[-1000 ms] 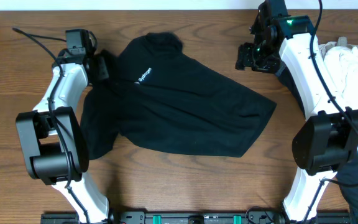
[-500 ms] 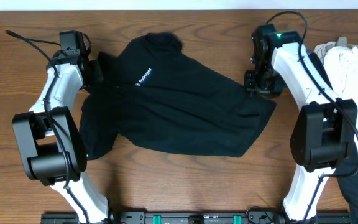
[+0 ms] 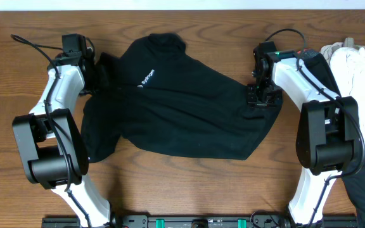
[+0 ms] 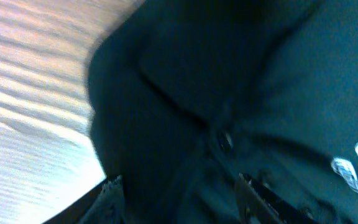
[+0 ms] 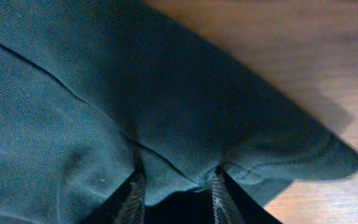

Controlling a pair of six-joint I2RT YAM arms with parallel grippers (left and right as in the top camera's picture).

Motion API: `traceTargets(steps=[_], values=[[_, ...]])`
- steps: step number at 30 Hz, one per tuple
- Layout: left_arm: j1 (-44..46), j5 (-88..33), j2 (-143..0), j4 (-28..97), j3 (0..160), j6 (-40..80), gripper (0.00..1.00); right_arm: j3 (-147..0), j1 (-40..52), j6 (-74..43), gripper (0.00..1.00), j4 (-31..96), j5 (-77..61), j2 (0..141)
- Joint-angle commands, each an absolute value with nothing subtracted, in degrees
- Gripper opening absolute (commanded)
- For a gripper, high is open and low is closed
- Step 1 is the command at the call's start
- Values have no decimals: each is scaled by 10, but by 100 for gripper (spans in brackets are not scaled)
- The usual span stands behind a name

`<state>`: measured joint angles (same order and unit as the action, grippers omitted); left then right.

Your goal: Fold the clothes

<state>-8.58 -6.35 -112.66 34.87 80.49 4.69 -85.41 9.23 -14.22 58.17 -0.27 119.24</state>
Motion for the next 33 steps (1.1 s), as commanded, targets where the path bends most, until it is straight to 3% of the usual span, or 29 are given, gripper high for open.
traceTargets(steps=[1,5,12,21,27,28,30,31,33], values=[[-87,-125,-1127,379,809,48,59,-851,95,-141,23,568,-4,1198],[-86,-135,-1127,438,809,48,60,-851,94,-142,1,559,-4,1198],[-87,-135,-1127,453,766,46,66,-872,87,-125,1,549,-2,1190],[-87,-135,-1127,399,702,46,68,-1032,23,-111,1,584,41,1148],[-87,-135,-1127,394,692,46,68,-1042,-16,-111,1,528,12,1154],[-87,-135,-1127,394,692,46,69,-1040,-18,-111,4,517,12,1156],[-87,-135,-1127,392,692,46,71,-1038,-20,-111,38,498,12,1163],[-87,-135,-1127,389,692,46,72,-1038,-20,-111,47,495,13,1166],[-87,-135,-1127,382,692,46,74,-1038,-20,-110,52,496,13,1167]])
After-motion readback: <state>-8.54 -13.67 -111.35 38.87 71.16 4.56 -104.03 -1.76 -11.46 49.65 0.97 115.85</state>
